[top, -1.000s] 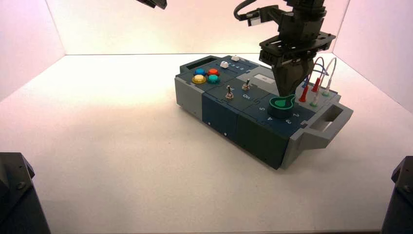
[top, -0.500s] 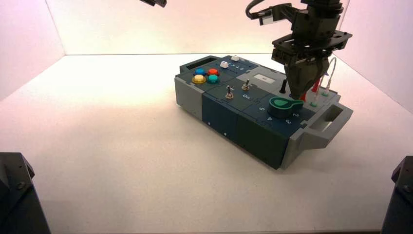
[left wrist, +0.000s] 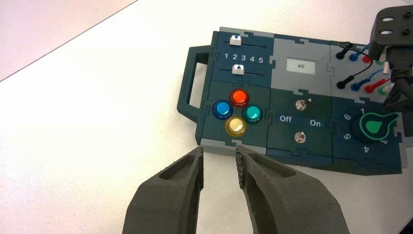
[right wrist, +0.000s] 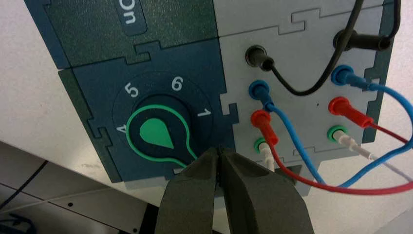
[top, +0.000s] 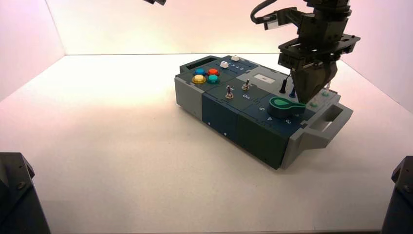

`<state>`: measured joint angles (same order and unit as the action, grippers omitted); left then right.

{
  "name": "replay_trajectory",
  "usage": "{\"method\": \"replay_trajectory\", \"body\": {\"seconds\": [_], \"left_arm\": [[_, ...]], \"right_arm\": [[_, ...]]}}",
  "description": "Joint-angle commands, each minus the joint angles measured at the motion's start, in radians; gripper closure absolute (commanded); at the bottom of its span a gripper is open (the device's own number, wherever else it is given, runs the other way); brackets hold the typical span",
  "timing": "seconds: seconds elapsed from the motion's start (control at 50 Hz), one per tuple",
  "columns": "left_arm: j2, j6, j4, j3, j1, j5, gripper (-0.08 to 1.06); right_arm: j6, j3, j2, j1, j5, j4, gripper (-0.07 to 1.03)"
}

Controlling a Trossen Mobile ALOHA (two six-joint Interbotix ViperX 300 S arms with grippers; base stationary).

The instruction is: Turn the knob to position 2.

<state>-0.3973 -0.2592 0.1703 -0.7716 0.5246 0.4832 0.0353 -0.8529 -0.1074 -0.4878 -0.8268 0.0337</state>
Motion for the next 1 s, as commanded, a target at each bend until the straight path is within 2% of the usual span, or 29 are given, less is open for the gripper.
{"method": "replay_trajectory", "body": {"seconds": [0.02,0.5,1.0], "left_arm": [[-0.018,-0.005,-0.002,0.011,0.002,-0.005,0.59],[-0.023,-0.006,-0.002,0.009,0.002,-0.003,0.59],[-0.023,-0.006,-0.002,0.009,0.002,-0.003,0.59]], "right_arm": [[-0.002,0.005,-0.029,0.005,-0.003,0.0,0.98],[-0.002,-0.014,-0.035,0.002,-0.008,-0.005,0.98],[0.011,-0.014,-0.035,-0.014,-0.008,-0.015,0.98]]}}
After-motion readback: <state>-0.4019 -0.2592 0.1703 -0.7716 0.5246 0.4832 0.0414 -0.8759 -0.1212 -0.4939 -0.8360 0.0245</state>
